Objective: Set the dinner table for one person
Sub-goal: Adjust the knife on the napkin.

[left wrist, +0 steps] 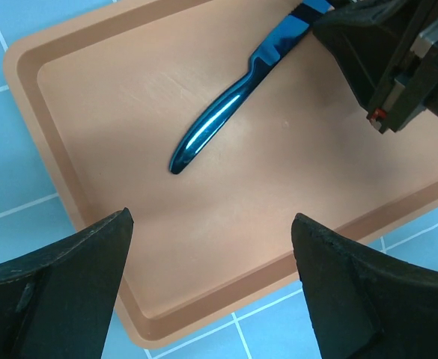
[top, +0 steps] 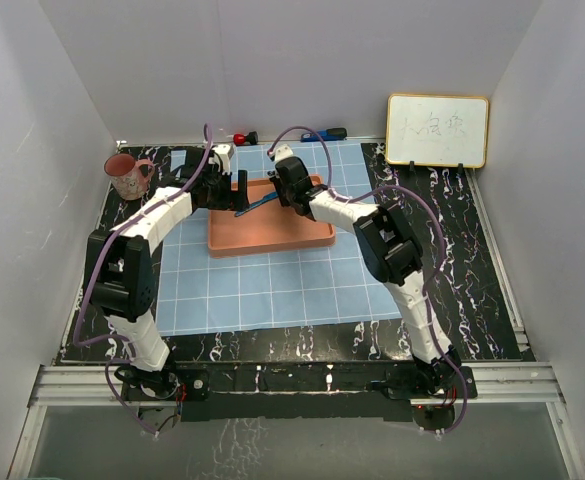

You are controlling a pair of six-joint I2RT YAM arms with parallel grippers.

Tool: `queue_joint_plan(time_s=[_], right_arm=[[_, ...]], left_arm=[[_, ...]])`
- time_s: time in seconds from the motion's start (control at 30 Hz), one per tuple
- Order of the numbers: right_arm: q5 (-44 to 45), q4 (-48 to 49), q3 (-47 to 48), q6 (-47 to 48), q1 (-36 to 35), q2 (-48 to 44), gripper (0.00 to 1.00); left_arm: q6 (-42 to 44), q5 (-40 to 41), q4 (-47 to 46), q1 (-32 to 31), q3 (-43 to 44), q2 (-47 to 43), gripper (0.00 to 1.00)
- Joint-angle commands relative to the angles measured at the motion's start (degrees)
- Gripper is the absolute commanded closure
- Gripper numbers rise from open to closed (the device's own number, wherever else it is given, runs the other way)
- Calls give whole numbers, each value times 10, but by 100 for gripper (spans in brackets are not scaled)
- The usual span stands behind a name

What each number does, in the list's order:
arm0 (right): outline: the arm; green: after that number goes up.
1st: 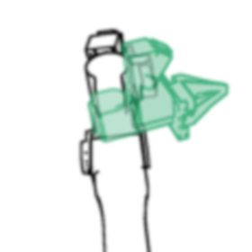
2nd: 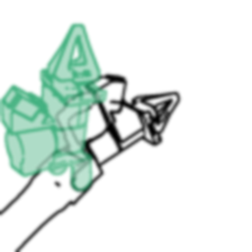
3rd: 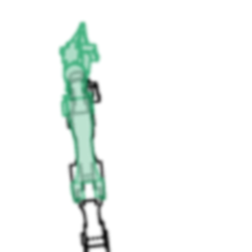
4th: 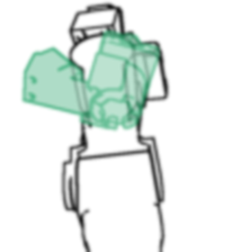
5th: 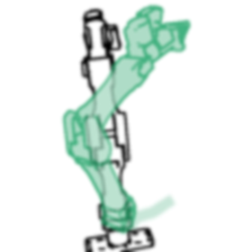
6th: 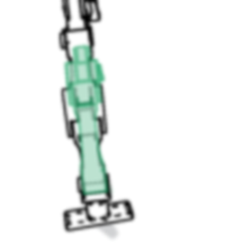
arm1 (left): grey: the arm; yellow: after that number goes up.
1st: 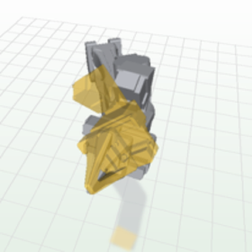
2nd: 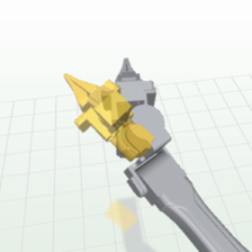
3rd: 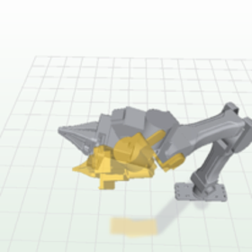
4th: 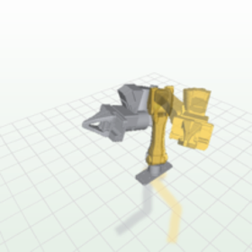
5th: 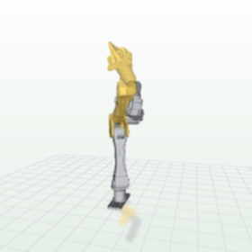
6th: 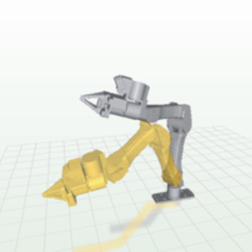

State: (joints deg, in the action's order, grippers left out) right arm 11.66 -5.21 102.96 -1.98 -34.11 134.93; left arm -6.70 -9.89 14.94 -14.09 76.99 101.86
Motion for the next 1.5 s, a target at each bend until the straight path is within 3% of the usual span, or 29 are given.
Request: queue_joint_plan(time_s=[0.0, 0.4, 0.57, 0.73, 1.03, 1.1, 1.23, 1.33, 1.47], right_arm=[[-21, -5, 21, 10, 3, 43, 100], [-191, 67, 14, -20, 6, 56, 100], [-163, 69, -6, -26, 6, 36, 100], [-139, 55, -39, -23, 6, -3, 100], [-153, 54, -128, -54, 1, -97, 86], [-156, 46, -136, -56, -1, -113, 86], [-152, 29, -147, -57, -4, -137, 87], [-156, 32, -162, -57, -7, -153, 89], [-163, 34, -172, -57, -10, -165, 91]], left_arm=[[-4, -11, -8, -2, -6, -22, 14], [-13, 1, -4, -2, -1, 4, 14], [-15, 50, 5, -2, 13, 10, 14], [-32, 178, 6, -2, 64, 45, 13], [-46, 144, -117, -2, 101, 133, 14], [-54, 147, -106, -2, 126, 159, 19], [-82, 181, -69, -2, 172, 203, 43], [-93, 209, -65, -2, 174, 212, 54], [-97, 225, -80, -2, 160, 210, 61]])
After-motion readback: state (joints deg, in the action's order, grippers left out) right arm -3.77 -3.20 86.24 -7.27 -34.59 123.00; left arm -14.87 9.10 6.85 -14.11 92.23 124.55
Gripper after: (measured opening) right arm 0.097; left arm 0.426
